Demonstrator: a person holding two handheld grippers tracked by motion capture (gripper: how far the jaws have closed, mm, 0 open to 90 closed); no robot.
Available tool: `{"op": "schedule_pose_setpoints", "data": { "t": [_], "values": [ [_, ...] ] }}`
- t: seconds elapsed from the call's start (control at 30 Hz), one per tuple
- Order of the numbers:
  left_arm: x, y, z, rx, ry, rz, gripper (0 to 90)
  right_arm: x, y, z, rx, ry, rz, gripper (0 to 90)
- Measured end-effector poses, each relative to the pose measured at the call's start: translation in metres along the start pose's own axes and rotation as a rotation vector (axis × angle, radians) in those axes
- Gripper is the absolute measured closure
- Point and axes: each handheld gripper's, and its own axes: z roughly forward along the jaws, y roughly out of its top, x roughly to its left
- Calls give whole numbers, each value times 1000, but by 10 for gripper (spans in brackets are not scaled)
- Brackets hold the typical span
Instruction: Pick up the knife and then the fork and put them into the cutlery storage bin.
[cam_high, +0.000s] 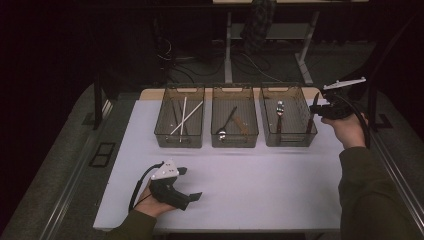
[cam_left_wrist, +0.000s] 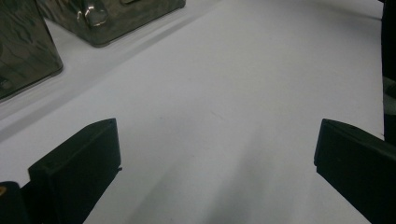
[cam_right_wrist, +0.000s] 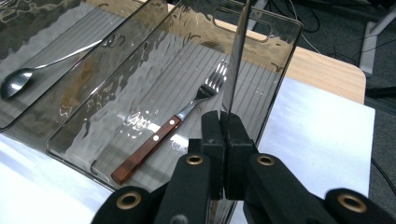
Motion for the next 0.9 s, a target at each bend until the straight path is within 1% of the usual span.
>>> {"op": "schedule_pose_setpoints", "data": {
  "t": [0.07,0.2,0.37,0.47,0.53,0.57,0.6,0.63,0.67,0.7,0.77,0.83,0.9],
  "values": [
    [0,0,0,-4,0,4,0,0,1,2,-5,-2,1,892],
    [-1,0,0,-2,-2,7,0,2,2,12,-34,6,3,890],
    [-1,0,0,-5,0,10,1,6,4,32,-58,26,24,888],
    [-1,0,-1,-7,0,11,3,9,5,44,-63,27,29,881],
    [-1,0,-1,-8,0,13,3,11,5,51,-64,18,24,874],
    [-1,0,-1,-7,0,14,3,12,4,54,-58,29,32,860],
    [-2,0,-1,-7,0,15,3,13,3,59,-35,28,30,803],
    [-2,0,-1,-7,-1,17,4,15,2,62,-14,-1,17,745],
    [-2,0,-1,-8,0,18,3,16,1,65,-1,-11,10,731],
    [-2,0,-1,-8,0,18,4,17,-2,67,-3,4,17,717],
    [-2,0,-1,-8,1,18,4,17,-6,68,-17,23,45,648],
    [-2,0,-1,-5,0,19,4,17,-10,67,-26,37,52,615],
    [-2,0,0,0,1,21,4,16,-13,65,-40,54,64,549]
  ]
}}
